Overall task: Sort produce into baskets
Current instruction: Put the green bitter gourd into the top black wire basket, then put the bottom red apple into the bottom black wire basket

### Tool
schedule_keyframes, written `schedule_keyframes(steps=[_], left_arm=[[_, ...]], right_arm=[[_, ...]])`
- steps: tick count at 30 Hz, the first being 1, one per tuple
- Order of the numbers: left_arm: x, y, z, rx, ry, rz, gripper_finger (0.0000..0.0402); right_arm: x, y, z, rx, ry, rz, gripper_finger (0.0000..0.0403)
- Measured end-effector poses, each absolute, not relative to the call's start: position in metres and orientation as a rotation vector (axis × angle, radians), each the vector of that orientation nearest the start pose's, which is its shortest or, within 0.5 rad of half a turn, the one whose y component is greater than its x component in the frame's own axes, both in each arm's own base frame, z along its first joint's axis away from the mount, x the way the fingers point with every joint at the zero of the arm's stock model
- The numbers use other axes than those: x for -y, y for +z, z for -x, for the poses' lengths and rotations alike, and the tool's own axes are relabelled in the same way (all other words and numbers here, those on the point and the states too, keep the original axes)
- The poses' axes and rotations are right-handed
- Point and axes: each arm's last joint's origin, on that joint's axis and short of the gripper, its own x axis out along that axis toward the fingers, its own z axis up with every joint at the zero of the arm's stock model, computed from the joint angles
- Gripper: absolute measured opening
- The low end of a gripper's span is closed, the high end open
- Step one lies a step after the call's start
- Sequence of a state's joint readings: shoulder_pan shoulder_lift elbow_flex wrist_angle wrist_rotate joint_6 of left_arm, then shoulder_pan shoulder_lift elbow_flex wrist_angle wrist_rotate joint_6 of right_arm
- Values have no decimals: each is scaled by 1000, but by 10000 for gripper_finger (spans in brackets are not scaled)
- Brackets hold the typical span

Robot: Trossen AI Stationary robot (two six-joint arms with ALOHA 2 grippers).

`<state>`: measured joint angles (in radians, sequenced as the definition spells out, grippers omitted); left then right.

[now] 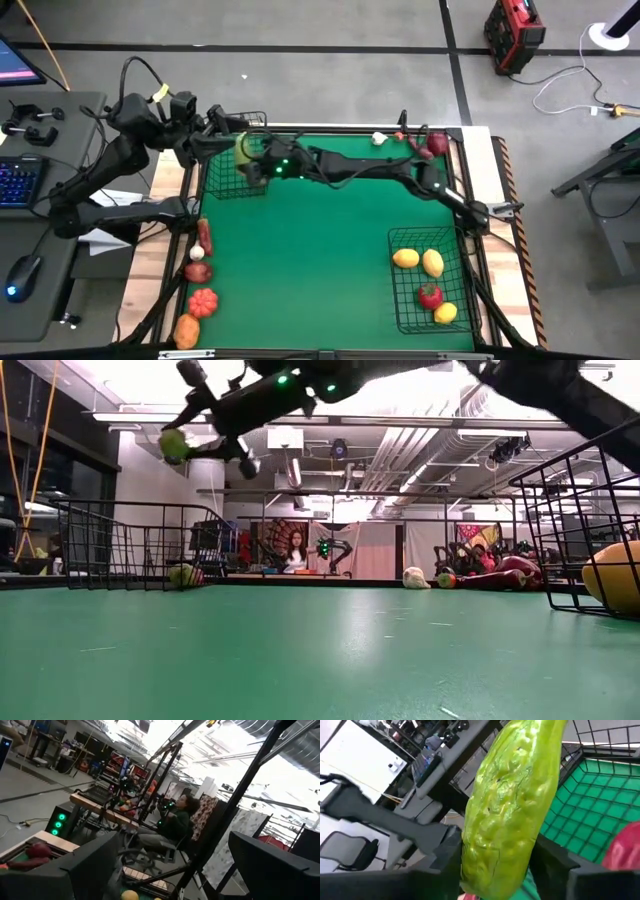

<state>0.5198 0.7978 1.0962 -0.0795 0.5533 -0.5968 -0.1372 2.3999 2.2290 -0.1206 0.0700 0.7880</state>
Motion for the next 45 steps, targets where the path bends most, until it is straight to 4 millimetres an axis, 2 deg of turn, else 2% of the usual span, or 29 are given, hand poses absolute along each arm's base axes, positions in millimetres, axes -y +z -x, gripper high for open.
schedule_keyframes(steps=[5, 8, 13, 16, 18, 22, 27, 33, 38, 40, 42, 45], left_arm=[[-55, 442, -128, 171, -88, 484, 367], [-55, 442, -126, 165, -87, 490, 367], [-54, 442, -124, 163, -86, 490, 367], [-54, 441, -125, 160, -88, 492, 367], [-53, 438, -127, 148, -87, 502, 367], [-52, 429, -132, 123, -86, 543, 367], [-47, 410, -145, 105, -32, 580, 367], [-30, 373, -175, -36, 20, 640, 367], [0, 340, -210, -259, 8, 653, 367], [14, 328, -219, -362, -12, 661, 367], [28, 312, -222, -511, -16, 670, 367], [48, 290, -212, -767, 12, 678, 367]], right_arm=[[88, 262, -565, -210, -343, -874, 267], [94, 257, -564, -221, -327, -925, 298], [102, 256, -561, -298, -213, -938, 316], [105, 267, -555, -342, -172, -840, 317], [106, 284, -544, -373, -202, -756, 317], [105, 322, -506, -510, -378, -511, 318], [94, 361, -452, -730, -617, -181, 319], [71, 397, -387, -941, -713, -6, 319], [52, 412, -332, -961, -789, -17, 319], [44, 409, -308, -936, -817, -62, 319], [34, 402, -285, -884, -832, -131, 319], [18, 384, -255, -797, -830, -254, 319]])
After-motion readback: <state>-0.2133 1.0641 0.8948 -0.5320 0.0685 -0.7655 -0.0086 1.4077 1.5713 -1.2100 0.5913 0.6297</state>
